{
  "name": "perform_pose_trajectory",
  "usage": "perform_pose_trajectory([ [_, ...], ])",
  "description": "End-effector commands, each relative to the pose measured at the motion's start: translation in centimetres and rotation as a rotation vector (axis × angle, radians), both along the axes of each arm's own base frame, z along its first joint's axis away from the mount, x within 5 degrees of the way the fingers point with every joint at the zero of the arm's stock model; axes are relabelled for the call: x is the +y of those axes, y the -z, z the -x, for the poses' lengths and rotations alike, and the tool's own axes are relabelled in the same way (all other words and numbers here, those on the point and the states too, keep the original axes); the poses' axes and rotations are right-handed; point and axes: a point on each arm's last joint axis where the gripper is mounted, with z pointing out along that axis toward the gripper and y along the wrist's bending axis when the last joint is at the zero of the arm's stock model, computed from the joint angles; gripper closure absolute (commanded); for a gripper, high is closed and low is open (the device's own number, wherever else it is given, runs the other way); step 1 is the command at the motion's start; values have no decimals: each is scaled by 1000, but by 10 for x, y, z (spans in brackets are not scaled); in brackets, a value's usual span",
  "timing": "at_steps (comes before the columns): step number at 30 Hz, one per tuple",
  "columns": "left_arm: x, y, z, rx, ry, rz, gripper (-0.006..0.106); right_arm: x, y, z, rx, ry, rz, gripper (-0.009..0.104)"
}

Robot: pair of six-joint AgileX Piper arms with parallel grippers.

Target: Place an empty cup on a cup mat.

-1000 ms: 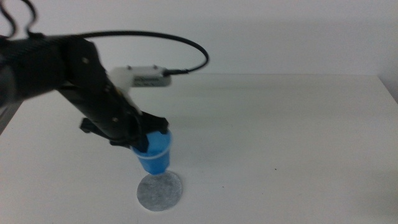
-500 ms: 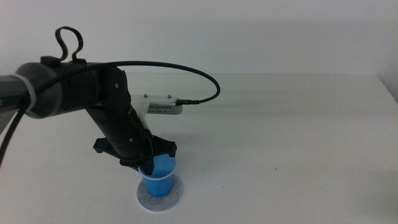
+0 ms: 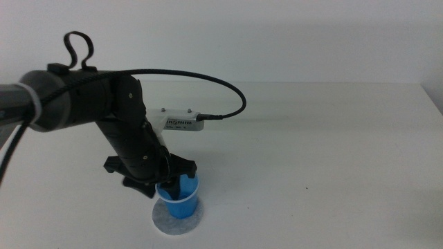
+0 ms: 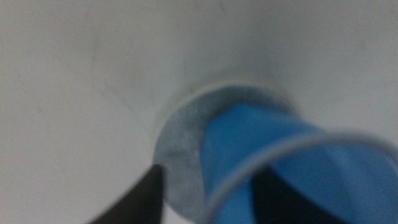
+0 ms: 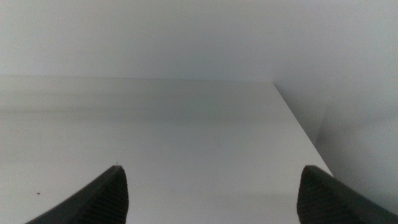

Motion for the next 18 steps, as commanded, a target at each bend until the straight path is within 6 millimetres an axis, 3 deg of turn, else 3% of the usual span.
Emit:
perform_pose_trajectory([
  [1, 0, -15, 7, -8, 24, 15, 38, 0, 0, 0, -8, 0, 12, 2],
  [4, 7, -41, 14, -77, 40, 17, 7, 0, 0, 0, -8, 0, 12, 2],
  [8, 21, -82, 30, -172, 70, 78, 7, 0, 0, 0, -8, 0, 12, 2],
  [11, 38, -119, 48, -226, -16, 177, 7, 0, 0, 0, -8, 0, 12, 2],
  [18, 74, -187, 98, -580, 45, 145, 7, 0, 0, 0, -8, 0, 12, 2],
])
